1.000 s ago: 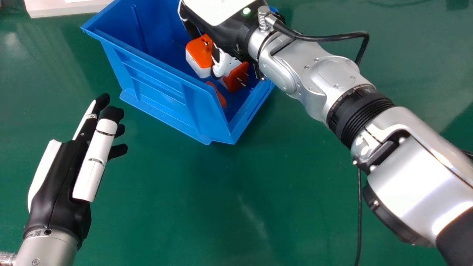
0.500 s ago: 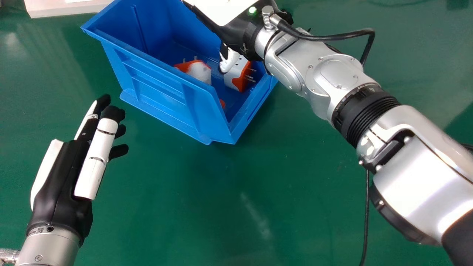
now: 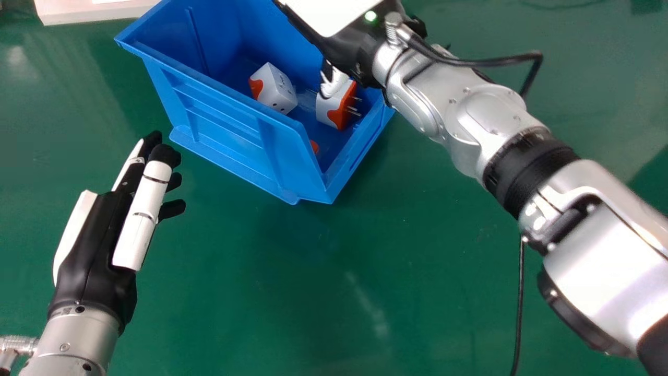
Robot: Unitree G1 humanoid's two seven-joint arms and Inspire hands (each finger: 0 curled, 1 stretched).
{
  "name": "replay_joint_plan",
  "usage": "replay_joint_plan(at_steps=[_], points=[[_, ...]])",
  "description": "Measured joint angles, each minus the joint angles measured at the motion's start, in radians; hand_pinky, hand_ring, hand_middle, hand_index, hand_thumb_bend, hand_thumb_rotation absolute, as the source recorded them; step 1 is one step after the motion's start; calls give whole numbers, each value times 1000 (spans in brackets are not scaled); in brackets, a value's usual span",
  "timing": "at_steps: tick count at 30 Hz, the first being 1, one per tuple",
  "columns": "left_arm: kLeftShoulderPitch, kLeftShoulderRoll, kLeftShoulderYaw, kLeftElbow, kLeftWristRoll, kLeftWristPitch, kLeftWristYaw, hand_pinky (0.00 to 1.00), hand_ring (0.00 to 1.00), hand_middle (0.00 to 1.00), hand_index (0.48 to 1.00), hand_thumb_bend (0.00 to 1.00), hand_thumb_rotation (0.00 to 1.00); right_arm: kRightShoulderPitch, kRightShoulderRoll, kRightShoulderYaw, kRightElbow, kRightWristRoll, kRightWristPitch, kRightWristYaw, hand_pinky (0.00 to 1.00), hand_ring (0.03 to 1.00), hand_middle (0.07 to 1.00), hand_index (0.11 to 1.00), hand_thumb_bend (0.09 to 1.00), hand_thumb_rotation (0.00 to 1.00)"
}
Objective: Pick all objects and put in blue box
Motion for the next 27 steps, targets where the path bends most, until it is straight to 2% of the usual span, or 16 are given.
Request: replay_joint_plan(at_steps=[3, 10, 14, 18, 21, 22, 24, 25, 27], points=[[-17, 1, 0, 24, 0, -2, 0, 838, 907, 927, 964, 475, 1000, 86, -45, -46, -160, 18, 22, -4, 921, 1000, 1000, 979, 478, 13], [-57, 5, 8, 96, -1, -23, 1, 841, 912, 928, 965, 475, 1000, 405, -136, -166, -606, 25, 92, -39, 882, 985, 1000, 950, 552, 10], [-68, 6, 14, 137, -3, -32, -2, 850, 919, 931, 966, 474, 1000, 654, -152, -241, -863, 26, 129, -57, 889, 991, 1000, 960, 519, 36], [-77, 8, 16, 162, -3, -47, -5, 854, 922, 933, 967, 474, 1000, 931, -138, -307, -1100, 52, 144, -81, 893, 993, 1000, 967, 499, 57], [-87, 16, 24, 179, -10, -75, -9, 866, 932, 942, 972, 471, 1000, 1162, -95, -340, -1241, 115, 143, -92, 888, 996, 1000, 983, 447, 198], [-89, 18, 26, 183, -12, -83, -10, 866, 932, 942, 972, 471, 1000, 1212, -82, -346, -1259, 131, 142, -92, 888, 996, 1000, 983, 447, 198], [-95, 24, 27, 197, -13, -101, -14, 872, 937, 947, 977, 469, 1000, 1303, -59, -362, -1283, 158, 143, -93, 882, 998, 1000, 990, 409, 305], [-99, 27, 27, 205, -13, -107, -18, 872, 937, 947, 977, 469, 1000, 1335, -49, -369, -1289, 162, 143, -94, 882, 998, 1000, 990, 409, 305], [-105, 30, 27, 221, -13, -120, -24, 879, 941, 953, 984, 468, 1000, 1384, -24, -378, -1294, 177, 142, -105, 872, 999, 1000, 993, 380, 432]])
